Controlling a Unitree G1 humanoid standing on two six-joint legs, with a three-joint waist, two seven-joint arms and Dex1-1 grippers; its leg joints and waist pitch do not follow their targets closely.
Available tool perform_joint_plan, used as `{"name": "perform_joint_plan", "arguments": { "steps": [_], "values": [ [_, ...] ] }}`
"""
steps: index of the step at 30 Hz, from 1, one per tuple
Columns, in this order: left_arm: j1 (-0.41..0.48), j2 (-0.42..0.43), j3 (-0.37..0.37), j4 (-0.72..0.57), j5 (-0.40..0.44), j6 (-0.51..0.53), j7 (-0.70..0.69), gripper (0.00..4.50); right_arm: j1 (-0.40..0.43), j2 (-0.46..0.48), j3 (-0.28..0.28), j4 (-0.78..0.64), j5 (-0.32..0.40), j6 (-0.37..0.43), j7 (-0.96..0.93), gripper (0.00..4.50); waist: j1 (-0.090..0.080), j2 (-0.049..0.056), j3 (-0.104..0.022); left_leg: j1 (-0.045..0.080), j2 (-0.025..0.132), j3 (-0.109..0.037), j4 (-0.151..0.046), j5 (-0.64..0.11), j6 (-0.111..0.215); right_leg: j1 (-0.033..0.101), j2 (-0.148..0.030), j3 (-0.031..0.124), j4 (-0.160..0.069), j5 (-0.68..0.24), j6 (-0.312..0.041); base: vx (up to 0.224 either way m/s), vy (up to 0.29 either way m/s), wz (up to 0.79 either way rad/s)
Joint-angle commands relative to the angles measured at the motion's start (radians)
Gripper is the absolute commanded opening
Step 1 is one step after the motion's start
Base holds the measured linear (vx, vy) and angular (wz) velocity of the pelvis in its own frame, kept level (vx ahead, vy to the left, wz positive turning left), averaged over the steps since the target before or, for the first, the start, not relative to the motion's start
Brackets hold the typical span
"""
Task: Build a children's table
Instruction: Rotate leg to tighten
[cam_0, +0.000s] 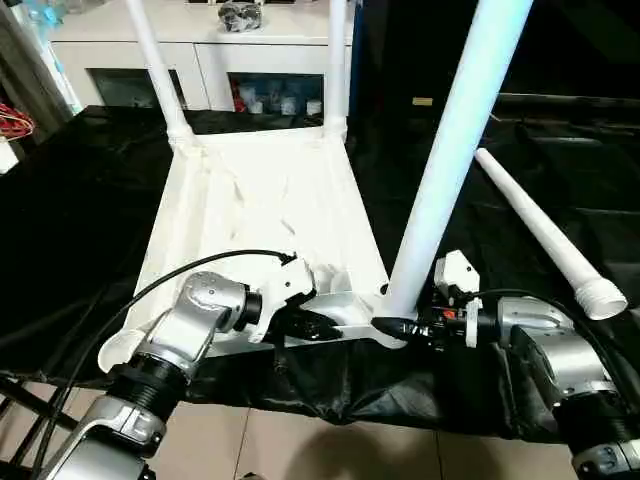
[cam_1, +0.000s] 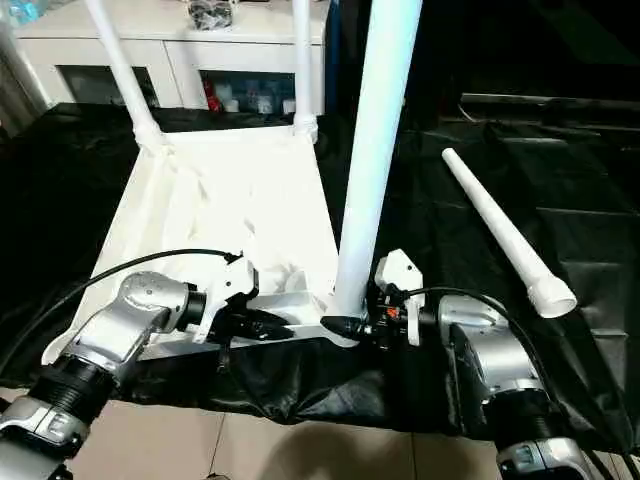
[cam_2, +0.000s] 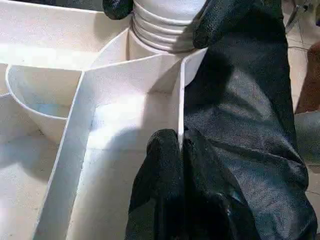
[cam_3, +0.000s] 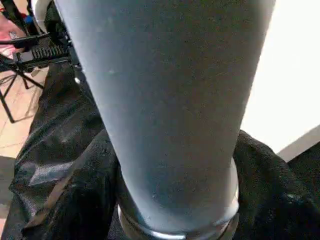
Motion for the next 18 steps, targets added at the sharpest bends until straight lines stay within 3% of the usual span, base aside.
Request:
{"name": "perform_joint_plan", "arguments": {
  "steps": [1, 3, 7, 12, 13, 14, 18],
  "values": [
    [-0.039, -0.053, 0.031, 0.017, 0.002, -0.019, 0.117, 0.0, 0.002, 0.06, 0.031, -0.025, 0.014, -0.017, -0.026, 2.76, -0.005, -0.016, -0.069, 0.012, 0.039, -0.007, -0.066, -0.229, 0.079, 0.051, -0.056, 0.045, -0.068, -0.299, -0.199, 0.0, 0.0, 0.0],
    [-0.049, -0.079, 0.04, 0.031, 0.009, -0.013, 0.174, 0.0, -0.01, 0.098, 0.026, 0.015, -0.024, -0.043, -0.12, 2.76, -0.009, -0.016, -0.066, 0.012, 0.035, -0.008, -0.066, -0.242, 0.069, 0.05, -0.057, 0.044, -0.073, -0.334, -0.187, 0.0, 0.0, 0.0],
    [-0.075, -0.145, 0.048, 0.055, 0.031, 0.008, 0.3, 0.0, -0.064, 0.2, -0.004, 0.139, -0.09, -0.055, -0.374, 2.73, -0.033, -0.016, -0.061, 0.014, 0.029, -0.014, -0.071, -0.301, 0.03, 0.048, -0.057, 0.036, -0.086, -0.464, -0.145, 0.0, 0.0, 0.0],
    [-0.112, -0.217, 0.061, 0.095, 0.057, 0.04, 0.435, 0.0, -0.113, 0.294, -0.02, 0.22, -0.125, -0.047, -0.569, 2.73, -0.049, -0.016, -0.063, 0.012, 0.026, -0.014, -0.068, -0.304, 0.042, 0.047, -0.055, 0.036, -0.091, -0.463, -0.134, 0.0, 0.0, 0.0],
    [-0.122, -0.249, 0.061, 0.104, 0.067, 0.042, 0.477, 0.0, -0.145, 0.34, -0.021, 0.262, -0.156, -0.055, -0.681, 2.73, -0.051, -0.014, -0.065, 0.012, 0.027, -0.014, -0.068, -0.292, 0.039, 0.045, -0.057, 0.038, -0.088, -0.441, -0.141, 0.0, 0.0, 0.0],
    [-0.124, -0.258, 0.061, 0.106, 0.07, 0.041, 0.488, 0.0, -0.154, 0.352, -0.023, 0.277, -0.167, -0.061, -0.709, 2.73, -0.058, -0.015, -0.065, 0.008, 0.025, -0.016, -0.07, -0.29, 0.036, 0.05, -0.054, 0.035, -0.086, -0.433, -0.143, 0.0, 0.0, 0.0],
    [-0.124, -0.272, 0.059, 0.109, 0.07, 0.03, 0.491, 0.0, -0.171, 0.368, -0.02, 0.3, -0.183, -0.107, -0.717, 2.73, -0.061, -0.014, -0.069, 0.008, 0.027, -0.012, -0.066, -0.277, 0.059, 0.05, -0.055, 0.039, -0.081, -0.364, -0.168, 0.0, 0.0, 0.0]
  ]
}}
